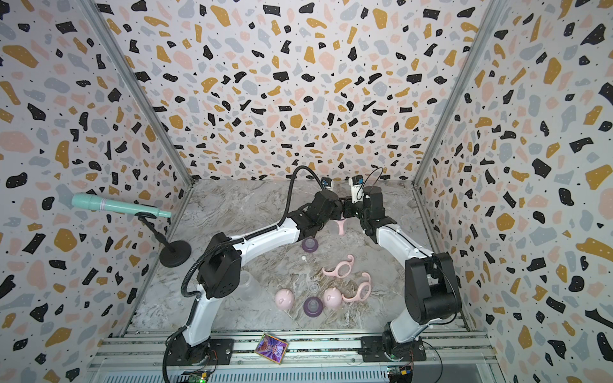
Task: Assemble the baby bottles
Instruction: Close the lid on the baby bottle.
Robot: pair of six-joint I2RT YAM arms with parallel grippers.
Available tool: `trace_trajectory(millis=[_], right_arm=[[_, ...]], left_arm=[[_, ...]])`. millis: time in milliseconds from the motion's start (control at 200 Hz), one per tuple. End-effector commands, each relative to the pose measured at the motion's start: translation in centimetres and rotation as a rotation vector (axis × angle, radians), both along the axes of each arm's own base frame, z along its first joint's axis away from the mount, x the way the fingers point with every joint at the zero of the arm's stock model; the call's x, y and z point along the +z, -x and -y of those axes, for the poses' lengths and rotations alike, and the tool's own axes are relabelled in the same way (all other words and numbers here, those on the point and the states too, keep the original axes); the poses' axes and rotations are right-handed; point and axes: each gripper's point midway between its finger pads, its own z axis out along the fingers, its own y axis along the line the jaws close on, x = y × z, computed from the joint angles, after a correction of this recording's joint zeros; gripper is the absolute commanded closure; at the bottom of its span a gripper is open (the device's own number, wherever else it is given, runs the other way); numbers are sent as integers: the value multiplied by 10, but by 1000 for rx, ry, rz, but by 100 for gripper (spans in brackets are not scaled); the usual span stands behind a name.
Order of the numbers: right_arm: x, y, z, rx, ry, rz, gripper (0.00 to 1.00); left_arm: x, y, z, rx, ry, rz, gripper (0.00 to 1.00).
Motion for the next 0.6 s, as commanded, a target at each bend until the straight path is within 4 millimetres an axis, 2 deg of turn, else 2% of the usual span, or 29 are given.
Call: trace_trajectory(millis=[0,230,310,391,501,596], right_arm=[[-80,49,-17,82,34,-274,69],[-109,68,-19,74,31,-335,69],[-114,71,-18,70,30,-345,69],[-111,69,-17,62,32,-341,69],[-104,63,-16,51,37,-335,69],[-98,57,-15,38,40,-331,69]], left_arm=[[-52,20,20,-93,-40,-93,71],[-92,35,11,-100,-47,-143,80],[-105,39,8,-103,-57,-163,81],[-108,40,6,-100,-59,-167,81],[-88,37,5,-101,-63,-142,76],[-44,27,5,-102,-50,-97,71]])
